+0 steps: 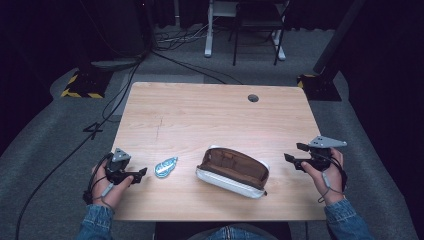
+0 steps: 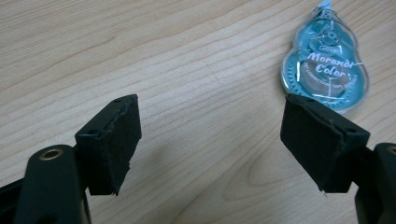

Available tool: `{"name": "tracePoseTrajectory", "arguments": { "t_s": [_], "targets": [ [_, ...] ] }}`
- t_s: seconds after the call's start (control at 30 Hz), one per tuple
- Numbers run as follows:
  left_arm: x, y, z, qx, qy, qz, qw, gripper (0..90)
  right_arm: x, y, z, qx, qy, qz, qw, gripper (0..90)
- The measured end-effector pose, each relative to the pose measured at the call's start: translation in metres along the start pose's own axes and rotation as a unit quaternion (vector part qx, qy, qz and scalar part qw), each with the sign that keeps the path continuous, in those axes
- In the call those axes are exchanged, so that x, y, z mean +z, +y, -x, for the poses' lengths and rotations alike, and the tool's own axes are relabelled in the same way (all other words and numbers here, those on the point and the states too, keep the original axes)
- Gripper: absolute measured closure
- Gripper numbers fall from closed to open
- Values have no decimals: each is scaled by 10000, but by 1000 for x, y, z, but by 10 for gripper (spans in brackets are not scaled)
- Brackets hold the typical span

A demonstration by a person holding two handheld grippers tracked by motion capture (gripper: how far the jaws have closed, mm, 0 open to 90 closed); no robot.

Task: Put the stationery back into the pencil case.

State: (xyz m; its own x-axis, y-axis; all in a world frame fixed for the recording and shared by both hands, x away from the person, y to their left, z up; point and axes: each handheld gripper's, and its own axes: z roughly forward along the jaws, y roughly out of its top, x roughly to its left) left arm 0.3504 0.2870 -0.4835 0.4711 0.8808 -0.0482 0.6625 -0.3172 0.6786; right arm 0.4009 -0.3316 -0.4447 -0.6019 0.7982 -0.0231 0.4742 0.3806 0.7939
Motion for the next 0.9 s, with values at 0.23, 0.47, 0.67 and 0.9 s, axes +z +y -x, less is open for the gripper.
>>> {"name": "tracePoseTrajectory", "arguments": {
  "t_s": [0.23,0.47,0.67,0.9],
  "targets": [
    [-2,0,4,21,12,-22,10000,207,21,-20,21,346,-397,-551,9971,256],
    [-3,2,6,73,-41,-38,10000,199,36,-35,30,450,-447,-680,9957,218],
    [-2,5,10,90,-100,-23,9999,193,41,-41,33,550,-485,-567,9957,175],
    [-3,8,14,-51,-249,-29,9997,194,43,-43,33,567,-506,-455,9961,152]
  ]
}}
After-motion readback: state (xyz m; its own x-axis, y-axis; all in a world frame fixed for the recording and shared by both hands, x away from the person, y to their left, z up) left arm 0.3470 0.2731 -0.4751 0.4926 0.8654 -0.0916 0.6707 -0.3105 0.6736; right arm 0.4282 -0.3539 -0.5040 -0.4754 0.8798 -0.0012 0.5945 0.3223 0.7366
